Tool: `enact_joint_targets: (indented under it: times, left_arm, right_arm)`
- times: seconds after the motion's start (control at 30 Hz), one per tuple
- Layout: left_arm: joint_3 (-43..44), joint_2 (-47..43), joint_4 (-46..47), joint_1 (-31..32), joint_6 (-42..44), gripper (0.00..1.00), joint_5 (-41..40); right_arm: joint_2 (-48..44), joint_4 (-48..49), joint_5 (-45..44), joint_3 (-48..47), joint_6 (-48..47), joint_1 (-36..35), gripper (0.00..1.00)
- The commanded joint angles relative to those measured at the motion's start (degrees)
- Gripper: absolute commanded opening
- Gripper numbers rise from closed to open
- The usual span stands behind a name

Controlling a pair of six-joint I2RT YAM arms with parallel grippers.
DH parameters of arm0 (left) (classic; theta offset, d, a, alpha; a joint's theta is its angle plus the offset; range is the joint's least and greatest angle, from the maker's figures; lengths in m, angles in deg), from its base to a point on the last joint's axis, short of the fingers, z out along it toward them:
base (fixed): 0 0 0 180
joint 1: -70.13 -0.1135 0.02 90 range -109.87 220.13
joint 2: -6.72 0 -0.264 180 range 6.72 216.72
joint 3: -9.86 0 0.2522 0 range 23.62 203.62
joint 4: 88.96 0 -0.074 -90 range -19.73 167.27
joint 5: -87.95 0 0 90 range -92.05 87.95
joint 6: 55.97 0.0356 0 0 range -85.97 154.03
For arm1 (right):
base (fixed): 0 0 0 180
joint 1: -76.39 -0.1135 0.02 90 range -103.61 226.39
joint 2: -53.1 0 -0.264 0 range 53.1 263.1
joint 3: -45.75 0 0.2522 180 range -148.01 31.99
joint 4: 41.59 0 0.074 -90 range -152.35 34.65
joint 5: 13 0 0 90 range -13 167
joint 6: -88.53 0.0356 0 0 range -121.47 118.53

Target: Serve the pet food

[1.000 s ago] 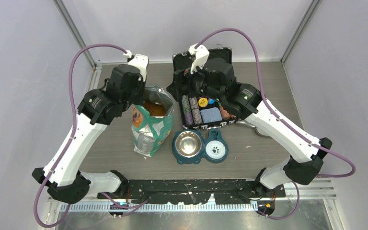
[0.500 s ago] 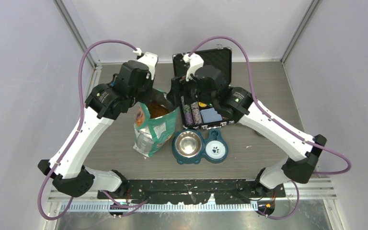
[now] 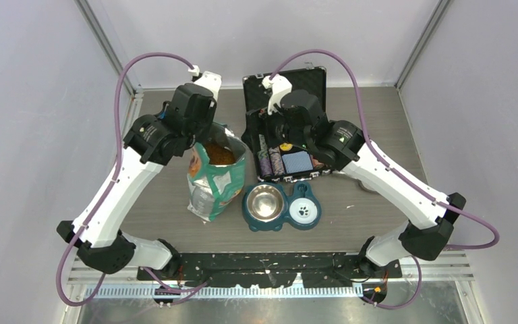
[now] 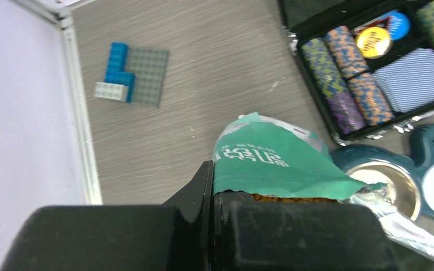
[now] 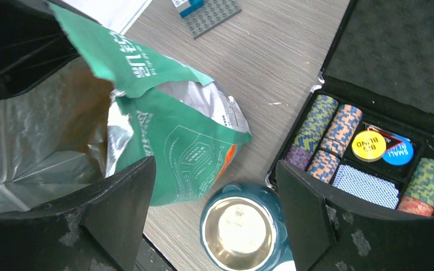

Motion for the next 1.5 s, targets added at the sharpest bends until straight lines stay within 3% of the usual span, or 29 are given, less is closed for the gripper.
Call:
enact_joint_targets:
  times: [0.0,0.2,0.43,0.5,0.67,0.87,1.07,1.23,1.47]
  left_arm:
    - [8.1,-1.77,13.38,-1.31,6.12,0.0,-16.31]
    - [11.12,-2.3,14.41,-10.36,10.61,0.0,-18.12]
    - [14.68,-2.29,15.53,-15.2,15.02,0.0,-19.2]
    - [14.01,-2.72,15.51,-15.29,15.18,0.0,-15.89]
    - [8.32,-3.96,15.09,-15.21,10.23,0.0,0.08]
    - [5.57,-1.06,14.54,-14.74,2.79,0.0,5.5]
    - [6.31,1.47,13.18,-9.5,2.01,0.0,3.42]
    - [8.23,4.06,11.0,-4.61,0.68,0.0,-0.77]
    - [8.5,4.61,11.25,-2.33,-1.36,0.0,-0.04]
  right_arm:
    - [0.94,1.48,3.18,-4.32,-1.18,-0.18,0.86]
    - [-4.09,5.64,-3.54,2.11,-0.23,0.48,0.99]
    - [-10.68,11.35,-5.55,11.38,2.58,3.87,0.96]
    - [-11.07,11.37,-4.68,12.33,3.24,4.99,0.96]
    - [-11.8,12.76,-2.61,14.98,5.33,7.41,0.96]
    - [-11.5,13.58,1.86,15.68,5.86,8.23,0.96]
    - [-8.86,15.53,8.57,13.66,5.26,5.59,0.96]
    - [-4.3,15.74,8.55,7.64,4.57,1.31,0.96]
    - [-1.34,15.09,3.94,4.57,4.63,-1.2,0.96]
